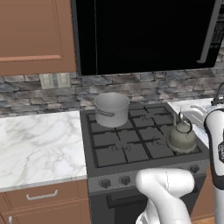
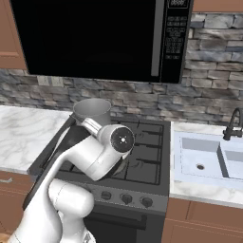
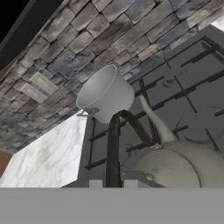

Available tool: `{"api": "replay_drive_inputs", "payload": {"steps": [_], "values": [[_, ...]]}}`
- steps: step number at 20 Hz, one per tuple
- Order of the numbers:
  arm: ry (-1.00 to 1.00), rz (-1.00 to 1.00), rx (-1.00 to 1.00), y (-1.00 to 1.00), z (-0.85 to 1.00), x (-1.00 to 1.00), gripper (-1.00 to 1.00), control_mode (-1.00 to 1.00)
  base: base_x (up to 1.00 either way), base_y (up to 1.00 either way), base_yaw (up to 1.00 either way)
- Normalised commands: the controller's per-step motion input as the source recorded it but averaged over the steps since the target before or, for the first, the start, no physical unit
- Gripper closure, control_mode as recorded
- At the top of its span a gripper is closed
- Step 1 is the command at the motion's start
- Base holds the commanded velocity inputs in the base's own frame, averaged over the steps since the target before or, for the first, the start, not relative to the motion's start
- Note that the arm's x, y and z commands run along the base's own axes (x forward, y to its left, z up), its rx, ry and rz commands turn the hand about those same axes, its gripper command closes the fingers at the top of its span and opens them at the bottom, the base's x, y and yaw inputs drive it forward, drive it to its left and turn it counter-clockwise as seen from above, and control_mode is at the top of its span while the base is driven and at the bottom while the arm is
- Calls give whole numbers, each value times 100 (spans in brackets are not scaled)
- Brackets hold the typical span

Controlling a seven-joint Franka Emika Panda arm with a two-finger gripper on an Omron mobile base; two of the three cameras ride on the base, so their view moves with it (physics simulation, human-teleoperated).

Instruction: Pick the kettle from the counter and place it on a stove burner. Then turn the burner on.

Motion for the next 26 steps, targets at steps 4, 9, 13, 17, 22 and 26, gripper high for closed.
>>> {"api": "replay_drive_inputs", "payload": {"steps": [4,9,13,17,22,26], "values": [[0,0,0,-5,0,34,100,-100,0,0,0],[0,0,0,-9,0,36,100,-100,0,0,0],[0,1,0,-13,0,36,100,-100,0,0,0],[0,6,2,-32,-4,16,100,-100,0,0,0],[0,5,2,-29,-5,10,100,-100,0,0,0],[0,4,1,-15,-8,10,100,-100,0,0,0]]}}
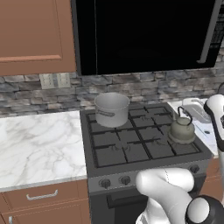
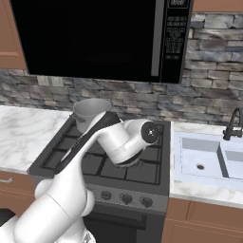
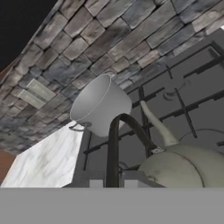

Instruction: Pick the kettle from the counter and place it on a stove burner. Then turn the burner on.

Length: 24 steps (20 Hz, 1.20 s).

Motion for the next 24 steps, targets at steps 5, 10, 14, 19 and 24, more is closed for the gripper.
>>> {"api": "replay_drive_inputs", "payload": {"steps": [5,10,14,19,24], "values": [[0,1,2,-3,-1,10,100,-100,0,0,0],[0,0,2,0,-5,17,100,-100,0,0,0],[0,0,3,0,-11,21,100,-100,0,0,0],[0,0,3,0,-19,23,100,-100,0,0,0],[0,0,6,0,-23,19,100,-100,0,0,0]]}}
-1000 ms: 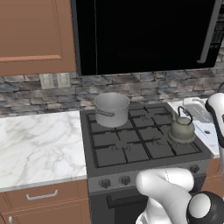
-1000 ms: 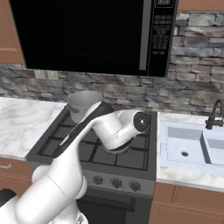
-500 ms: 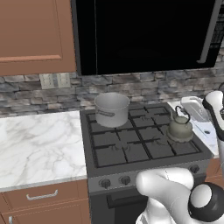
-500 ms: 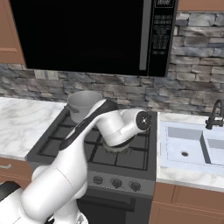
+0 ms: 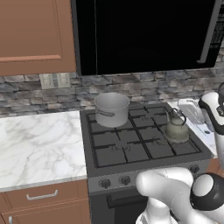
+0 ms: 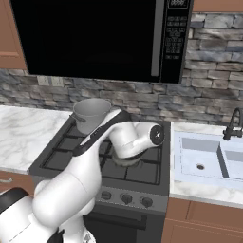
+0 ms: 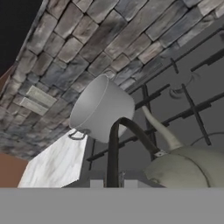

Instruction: Pick the kettle from the counter and place it on a stove burner. Then turn the burner on.

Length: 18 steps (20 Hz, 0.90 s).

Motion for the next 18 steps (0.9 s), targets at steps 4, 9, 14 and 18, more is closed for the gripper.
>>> {"api": "replay_drive_inputs", "payload": {"steps": [4,9,14,18], "values": [[0,0,9,0,-27,24,100,-100,0,0,0],[0,0,9,0,-24,27,100,-100,0,0,0],[1,0,2,0,-9,25,100,-100,0,0,0],[4,0,0,0,0,2,100,-100,0,0,0]]}}
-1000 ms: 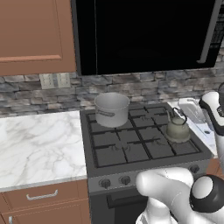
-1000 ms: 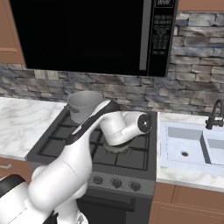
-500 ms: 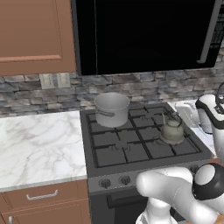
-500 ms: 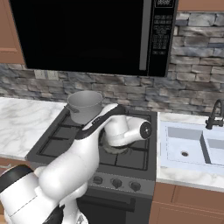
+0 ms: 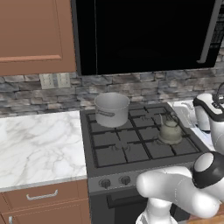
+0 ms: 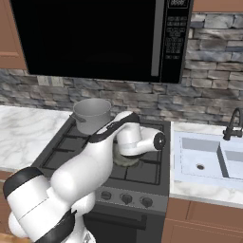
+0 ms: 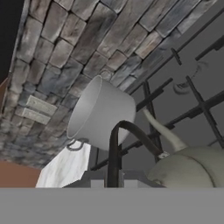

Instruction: Pick the kettle from the counter and place it on a stove burner. Then turn the burner on.

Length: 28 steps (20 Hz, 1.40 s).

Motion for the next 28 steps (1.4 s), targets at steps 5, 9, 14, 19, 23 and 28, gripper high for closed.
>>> {"api": "replay_drive_inputs", "payload": {"steps": [5,9,14,19,23,28], "values": [[2,0,0,0,0,4,100,-100,0,0,0],[0,0,0,0,-5,15,100,-100,0,0,0],[0,0,0,0,-13,16,100,-100,0,0,0],[0,0,1,0,-18,8,100,-100,0,0,0],[0,0,1,0,-20,8,100,-100,0,0,0],[0,0,0,0,-19,12,100,-100,0,0,0]]}}
